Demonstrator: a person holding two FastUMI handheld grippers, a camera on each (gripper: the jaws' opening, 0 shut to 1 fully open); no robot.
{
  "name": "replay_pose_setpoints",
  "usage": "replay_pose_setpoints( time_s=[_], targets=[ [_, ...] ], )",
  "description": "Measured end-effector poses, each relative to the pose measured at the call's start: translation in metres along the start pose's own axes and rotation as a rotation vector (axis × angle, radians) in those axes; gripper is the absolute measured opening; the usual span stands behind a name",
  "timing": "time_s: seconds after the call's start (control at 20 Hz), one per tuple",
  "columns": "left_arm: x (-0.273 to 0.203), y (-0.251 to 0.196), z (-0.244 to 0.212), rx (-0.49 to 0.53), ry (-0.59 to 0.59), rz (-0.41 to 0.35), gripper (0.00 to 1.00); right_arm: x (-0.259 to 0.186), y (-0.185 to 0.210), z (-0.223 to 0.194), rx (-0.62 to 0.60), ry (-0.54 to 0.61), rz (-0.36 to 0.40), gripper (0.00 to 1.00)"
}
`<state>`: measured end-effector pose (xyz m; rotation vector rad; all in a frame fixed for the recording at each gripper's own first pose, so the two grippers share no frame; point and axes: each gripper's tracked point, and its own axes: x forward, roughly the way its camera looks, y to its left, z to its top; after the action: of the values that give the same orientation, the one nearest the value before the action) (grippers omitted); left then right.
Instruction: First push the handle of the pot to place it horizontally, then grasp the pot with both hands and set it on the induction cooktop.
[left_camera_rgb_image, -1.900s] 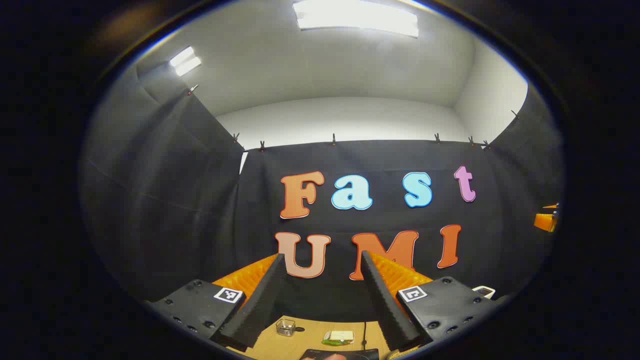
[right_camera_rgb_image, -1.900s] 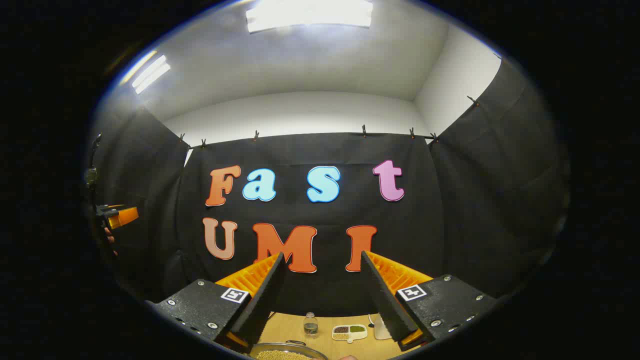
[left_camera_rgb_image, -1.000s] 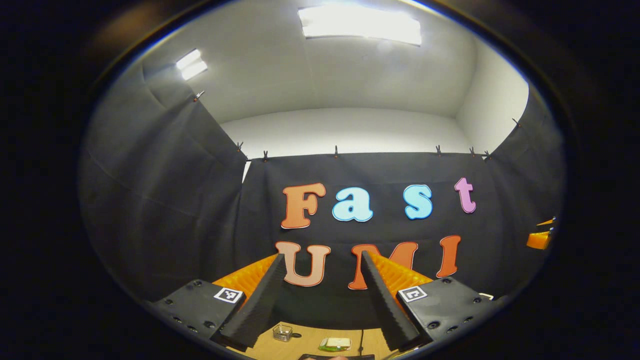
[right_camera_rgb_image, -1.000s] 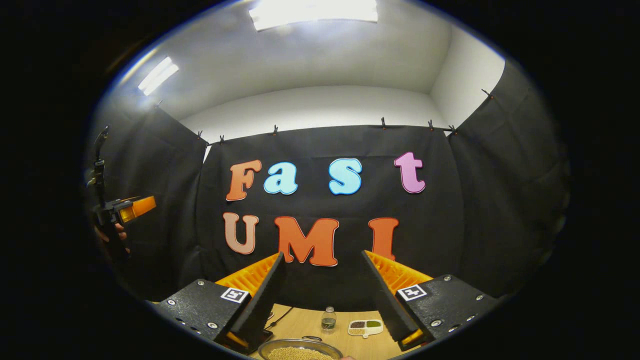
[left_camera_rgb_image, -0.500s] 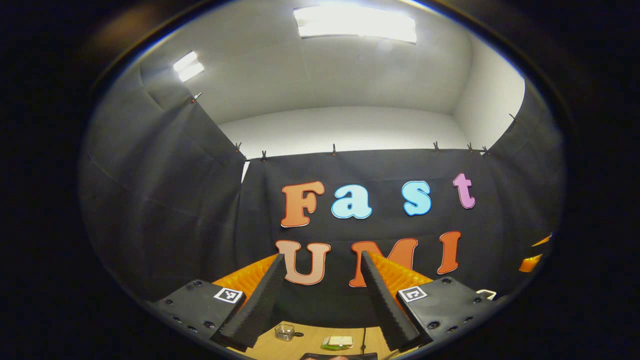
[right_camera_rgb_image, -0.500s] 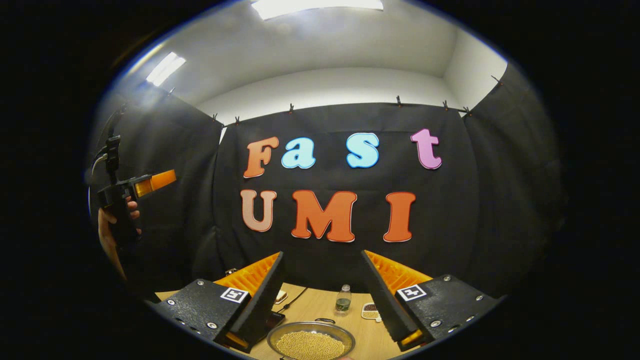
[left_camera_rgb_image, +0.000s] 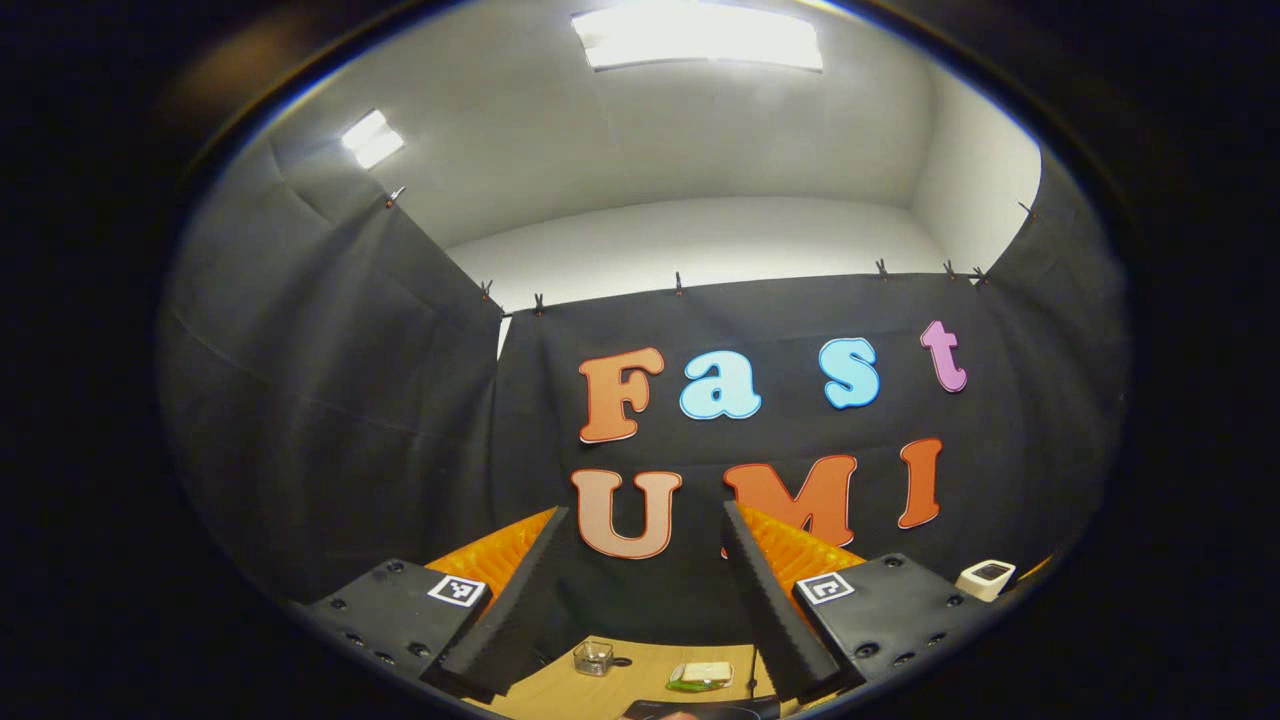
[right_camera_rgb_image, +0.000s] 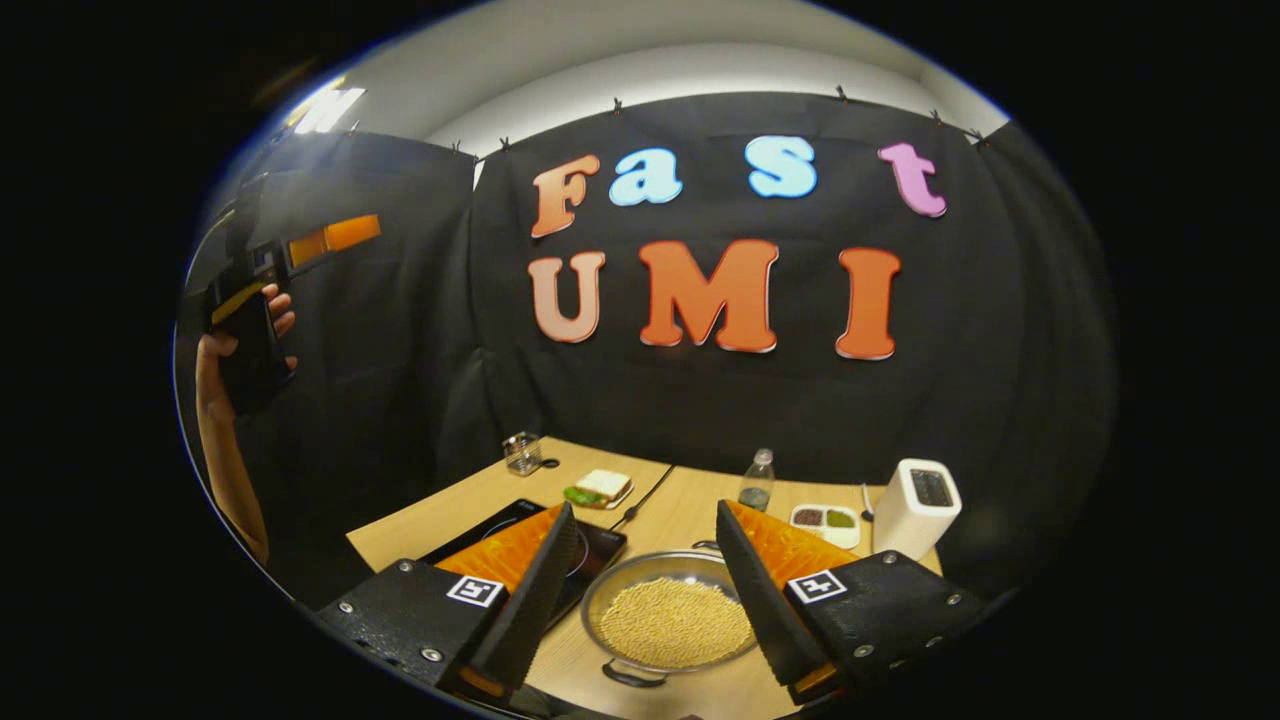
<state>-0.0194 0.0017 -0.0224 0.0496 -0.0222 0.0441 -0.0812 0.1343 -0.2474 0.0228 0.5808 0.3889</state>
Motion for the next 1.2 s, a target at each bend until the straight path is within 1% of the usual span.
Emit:
replay_pose_setpoints(
  time_s=[0.25, 0.4, 0.5, 0.6, 0.65, 0.7, 0.75, 1.0, 1.05, 1.1, 1.15, 1.2],
  targets=[
    [-0.007, 0.003, 0.004, 0.009, -0.014, 0.004, 0.97, 0.028, 0.016, -0.064, 0.038, 0.198, 0.047, 0.82],
    [-0.008, 0.006, 0.001, 0.010, -0.011, 0.012, 0.97, 0.039, 0.031, -0.102, 0.108, 0.326, 0.095, 0.80],
    [-0.006, 0.009, -0.004, 0.013, -0.002, 0.017, 0.97, 0.044, 0.036, -0.124, 0.158, 0.409, 0.110, 0.75],
    [-0.005, 0.013, -0.011, 0.016, 0.012, 0.021, 0.97, 0.047, 0.039, -0.151, 0.207, 0.497, 0.112, 0.68],
    [-0.003, 0.014, -0.016, 0.016, 0.020, 0.023, 0.98, 0.049, 0.044, -0.165, 0.232, 0.541, 0.127, 0.65],
    [0.000, 0.015, -0.020, 0.015, 0.029, 0.025, 0.98, 0.050, 0.050, -0.173, 0.253, 0.584, 0.146, 0.58],
    [0.001, 0.017, -0.023, 0.017, 0.038, 0.028, 0.97, 0.051, 0.055, -0.180, 0.269, 0.612, 0.158, 0.56],
    [0.010, 0.026, -0.043, 0.019, 0.083, 0.049, 0.98, 0.061, 0.054, -0.202, 0.241, 0.668, 0.144, 0.36],
    [0.011, 0.026, -0.048, 0.014, 0.097, 0.042, 0.98, 0.062, 0.053, -0.210, 0.238, 0.690, 0.129, 0.29],
    [0.010, 0.024, -0.054, 0.008, 0.114, 0.036, 0.97, 0.061, 0.052, -0.217, 0.235, 0.711, 0.126, 0.25],
    [0.009, 0.024, -0.057, 0.008, 0.125, 0.035, 0.97, 0.061, 0.054, -0.222, 0.240, 0.731, 0.128, 0.17],
    [0.009, 0.024, -0.057, 0.009, 0.129, 0.034, 0.97, 0.060, 0.056, -0.228, 0.254, 0.748, 0.134, 0.14]
  ],
)
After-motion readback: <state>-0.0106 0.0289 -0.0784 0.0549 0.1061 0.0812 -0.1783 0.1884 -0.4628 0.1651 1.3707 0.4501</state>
